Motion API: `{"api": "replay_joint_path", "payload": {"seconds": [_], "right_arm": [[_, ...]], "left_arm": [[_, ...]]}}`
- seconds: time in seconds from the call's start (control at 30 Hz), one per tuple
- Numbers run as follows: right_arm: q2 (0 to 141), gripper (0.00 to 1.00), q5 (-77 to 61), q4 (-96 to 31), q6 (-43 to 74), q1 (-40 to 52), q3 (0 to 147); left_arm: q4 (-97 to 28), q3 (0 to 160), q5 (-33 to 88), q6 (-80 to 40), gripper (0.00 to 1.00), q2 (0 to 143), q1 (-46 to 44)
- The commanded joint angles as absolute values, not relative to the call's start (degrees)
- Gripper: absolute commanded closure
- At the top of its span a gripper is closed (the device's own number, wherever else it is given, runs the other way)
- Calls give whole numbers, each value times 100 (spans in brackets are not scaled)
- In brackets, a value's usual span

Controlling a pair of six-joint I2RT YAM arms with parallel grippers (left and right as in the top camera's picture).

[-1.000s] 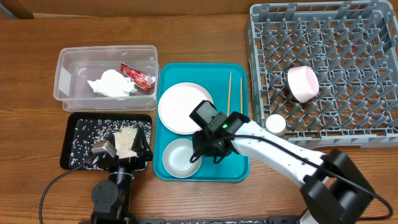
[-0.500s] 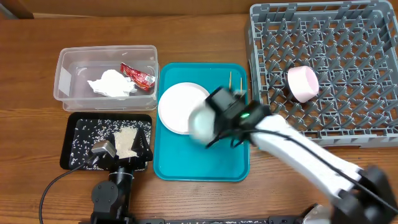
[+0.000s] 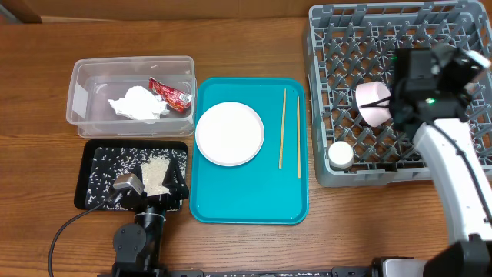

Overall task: Sort waste into correct bins and load items into the dishwasher
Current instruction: 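Place the emptied bowl into the dish rack, then grasp the edge of the white plate with the right gripper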

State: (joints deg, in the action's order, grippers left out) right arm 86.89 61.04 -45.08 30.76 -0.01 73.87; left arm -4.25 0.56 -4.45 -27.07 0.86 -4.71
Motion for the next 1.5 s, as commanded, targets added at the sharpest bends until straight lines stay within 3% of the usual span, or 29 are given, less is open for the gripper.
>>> {"api": "replay_joint_path", "payload": {"seconds": [0.0, 0.43, 0.93, 1.03, 1.17, 1.3, 1.47], "right_arm": [[9006, 96, 6357, -4488, 2801, -464, 7424], [10215, 96, 6945, -3256, 701, -650, 7424], [10558, 95, 6514, -3577, 703, -80, 7422], [10558, 85, 6335, -3859, 705, 69, 7424], [10455, 42, 6333, -4053, 746, 342, 7446], [10025, 33, 6027, -4327, 1026, 862, 7640], [9207, 35, 4042, -5087, 1083, 1745, 8165]], "left_arm": [[-412, 34, -397, -2768, 0, 25, -410], [-412, 34, -397, -2768, 0, 25, -410], [-412, 34, -397, -2766, 0, 25, -410], [-412, 34, -397, -2768, 0, 25, -410], [-412, 34, -397, -2768, 0, 25, -410], [-412, 34, -397, -2768, 0, 25, -410], [-412, 34, -397, -2768, 0, 25, -410]]}}
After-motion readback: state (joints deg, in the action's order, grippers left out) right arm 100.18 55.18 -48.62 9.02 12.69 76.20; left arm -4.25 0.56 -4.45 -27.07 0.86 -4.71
